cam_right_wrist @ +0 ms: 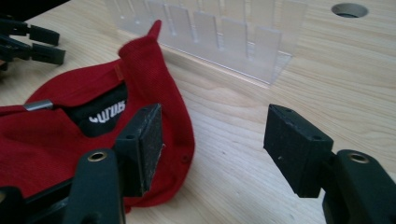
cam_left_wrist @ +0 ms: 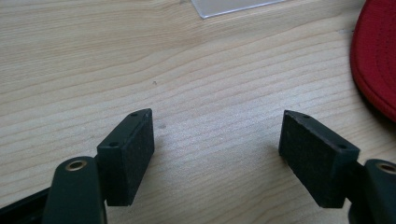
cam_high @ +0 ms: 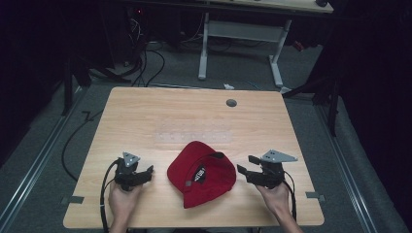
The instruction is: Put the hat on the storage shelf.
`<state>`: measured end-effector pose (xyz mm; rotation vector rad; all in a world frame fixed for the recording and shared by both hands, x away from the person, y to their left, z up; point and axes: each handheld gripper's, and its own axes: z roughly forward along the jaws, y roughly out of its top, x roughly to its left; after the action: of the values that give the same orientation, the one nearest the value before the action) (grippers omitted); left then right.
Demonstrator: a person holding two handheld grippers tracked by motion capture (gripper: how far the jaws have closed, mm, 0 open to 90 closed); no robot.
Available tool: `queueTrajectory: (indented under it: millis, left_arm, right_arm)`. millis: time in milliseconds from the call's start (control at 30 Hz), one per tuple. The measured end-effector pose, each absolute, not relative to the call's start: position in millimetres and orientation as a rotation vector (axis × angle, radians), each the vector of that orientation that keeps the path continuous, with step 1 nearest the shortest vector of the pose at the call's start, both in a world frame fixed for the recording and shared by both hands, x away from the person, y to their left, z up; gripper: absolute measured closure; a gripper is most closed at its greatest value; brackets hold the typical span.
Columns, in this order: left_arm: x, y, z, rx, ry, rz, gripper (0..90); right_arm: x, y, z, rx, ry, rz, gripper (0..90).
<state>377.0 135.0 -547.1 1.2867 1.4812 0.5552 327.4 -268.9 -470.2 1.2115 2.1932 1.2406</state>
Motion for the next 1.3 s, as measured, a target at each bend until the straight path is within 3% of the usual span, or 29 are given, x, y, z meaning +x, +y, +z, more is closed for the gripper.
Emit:
queueTrajectory:
  millis: [733, 1300]
  left_arm:
    - [377, 135, -547, 1.287, 1.481, 0.556, 26.9]
    - [377, 135, -547, 1.287, 1.481, 0.557, 26.9]
  right_arm:
    - [345, -227, -462, 1.087, 2.278, 1.282, 32.9]
    - [374, -205, -479, 1.084, 2.382, 1.248, 34.5]
